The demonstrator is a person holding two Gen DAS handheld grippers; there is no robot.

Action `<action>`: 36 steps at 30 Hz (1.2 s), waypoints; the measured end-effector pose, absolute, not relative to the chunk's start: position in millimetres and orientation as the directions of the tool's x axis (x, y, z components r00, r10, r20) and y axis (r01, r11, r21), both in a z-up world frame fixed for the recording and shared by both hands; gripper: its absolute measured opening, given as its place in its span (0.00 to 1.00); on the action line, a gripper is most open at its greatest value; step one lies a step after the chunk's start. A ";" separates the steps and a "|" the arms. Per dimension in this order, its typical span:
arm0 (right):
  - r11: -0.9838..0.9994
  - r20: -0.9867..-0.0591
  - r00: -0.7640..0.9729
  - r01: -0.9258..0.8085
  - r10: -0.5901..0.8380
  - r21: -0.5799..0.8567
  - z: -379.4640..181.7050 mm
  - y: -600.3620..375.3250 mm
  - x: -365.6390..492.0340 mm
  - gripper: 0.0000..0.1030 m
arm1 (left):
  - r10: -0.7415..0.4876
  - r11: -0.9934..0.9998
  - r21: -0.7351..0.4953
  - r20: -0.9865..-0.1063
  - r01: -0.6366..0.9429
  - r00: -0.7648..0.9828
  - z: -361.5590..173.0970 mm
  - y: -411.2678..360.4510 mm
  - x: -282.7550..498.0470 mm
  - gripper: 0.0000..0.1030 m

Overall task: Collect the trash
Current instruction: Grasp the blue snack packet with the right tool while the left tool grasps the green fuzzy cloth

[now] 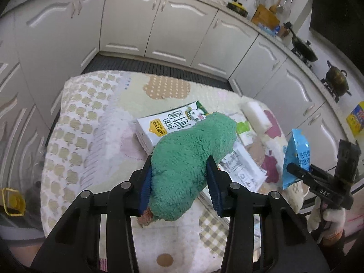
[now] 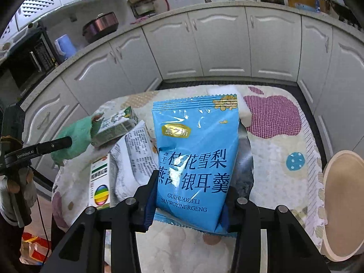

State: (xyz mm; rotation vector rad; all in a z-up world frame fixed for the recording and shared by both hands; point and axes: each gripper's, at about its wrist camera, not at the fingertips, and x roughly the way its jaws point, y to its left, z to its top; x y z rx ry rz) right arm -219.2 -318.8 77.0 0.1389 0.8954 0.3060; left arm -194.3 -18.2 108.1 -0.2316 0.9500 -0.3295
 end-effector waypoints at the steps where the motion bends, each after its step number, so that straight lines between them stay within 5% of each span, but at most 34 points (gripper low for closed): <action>1: 0.948 -0.742 0.589 -0.206 0.320 0.244 79.2 -318.6 -221.6 0.42 | -0.379 0.924 -0.339 -0.750 0.177 0.542 112.0 -18.8 -197.4 0.40; 36: 0.958 -0.721 0.632 -0.173 0.285 0.228 92.6 -337.3 -250.3 0.42 | -0.406 0.908 -0.262 -0.737 0.326 0.540 134.1 -109.1 -213.3 0.40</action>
